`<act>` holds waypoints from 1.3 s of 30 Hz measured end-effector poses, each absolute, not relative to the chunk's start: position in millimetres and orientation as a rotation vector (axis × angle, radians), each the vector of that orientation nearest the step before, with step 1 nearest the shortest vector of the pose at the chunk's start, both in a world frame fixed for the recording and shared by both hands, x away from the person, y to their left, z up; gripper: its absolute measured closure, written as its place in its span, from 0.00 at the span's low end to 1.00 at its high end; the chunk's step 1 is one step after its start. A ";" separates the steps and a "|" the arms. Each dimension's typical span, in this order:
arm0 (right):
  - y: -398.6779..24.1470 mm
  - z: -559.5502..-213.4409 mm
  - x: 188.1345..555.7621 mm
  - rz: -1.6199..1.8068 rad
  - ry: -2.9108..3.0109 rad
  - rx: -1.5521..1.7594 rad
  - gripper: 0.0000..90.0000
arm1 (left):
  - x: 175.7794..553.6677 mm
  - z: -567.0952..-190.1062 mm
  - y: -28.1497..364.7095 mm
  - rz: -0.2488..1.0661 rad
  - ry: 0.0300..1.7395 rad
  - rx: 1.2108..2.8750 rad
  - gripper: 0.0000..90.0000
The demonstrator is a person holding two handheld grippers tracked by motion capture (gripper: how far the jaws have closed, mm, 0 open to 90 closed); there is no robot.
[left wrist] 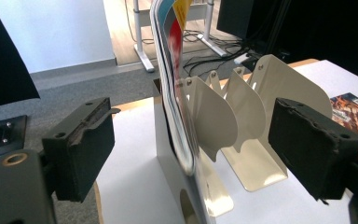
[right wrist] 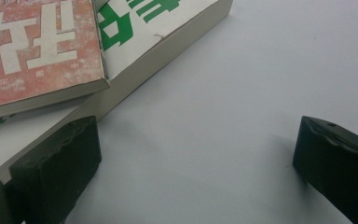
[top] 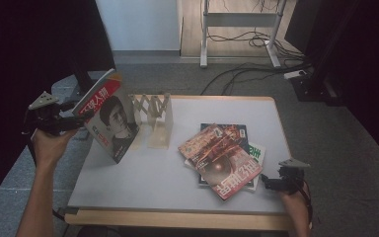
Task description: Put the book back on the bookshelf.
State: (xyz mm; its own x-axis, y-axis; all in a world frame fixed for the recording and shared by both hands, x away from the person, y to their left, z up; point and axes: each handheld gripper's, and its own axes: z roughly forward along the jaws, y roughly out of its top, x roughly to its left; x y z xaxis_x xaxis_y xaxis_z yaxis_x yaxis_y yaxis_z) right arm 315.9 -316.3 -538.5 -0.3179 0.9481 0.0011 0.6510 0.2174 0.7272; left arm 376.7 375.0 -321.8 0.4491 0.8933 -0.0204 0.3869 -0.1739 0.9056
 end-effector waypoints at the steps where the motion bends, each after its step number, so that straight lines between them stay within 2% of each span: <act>1: -316.3 -538.5 315.9 0.885 2.049 1.475 0.01 | 374.3 -322.0 376.2 0.669 1.097 1.762 0.16; 13: -316.4 -538.5 315.9 0.885 2.050 1.475 0.01 | 349.9 -330.0 382.2 0.645 1.042 1.768 0.08; 21: -316.3 -538.5 315.9 0.884 2.049 1.475 0.01 | 331.7 -334.0 372.6 0.591 0.973 1.815 0.02; 31: -316.3 -538.5 315.8 0.884 2.049 1.474 0.01 | 310.1 -338.5 339.0 0.522 0.859 1.888 0.01; 39: -316.3 -538.5 315.8 0.884 2.049 1.475 0.01 | 316.1 -353.4 298.8 0.452 0.765 1.955 0.00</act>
State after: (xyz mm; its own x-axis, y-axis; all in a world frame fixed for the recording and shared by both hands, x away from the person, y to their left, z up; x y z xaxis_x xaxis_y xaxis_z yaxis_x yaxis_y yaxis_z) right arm 315.8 -316.3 -538.5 -0.3178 0.9482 0.0006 0.6509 0.2177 0.7273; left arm 316.1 298.8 -353.4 0.7355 0.6775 -0.0027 0.3250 -0.3492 0.8789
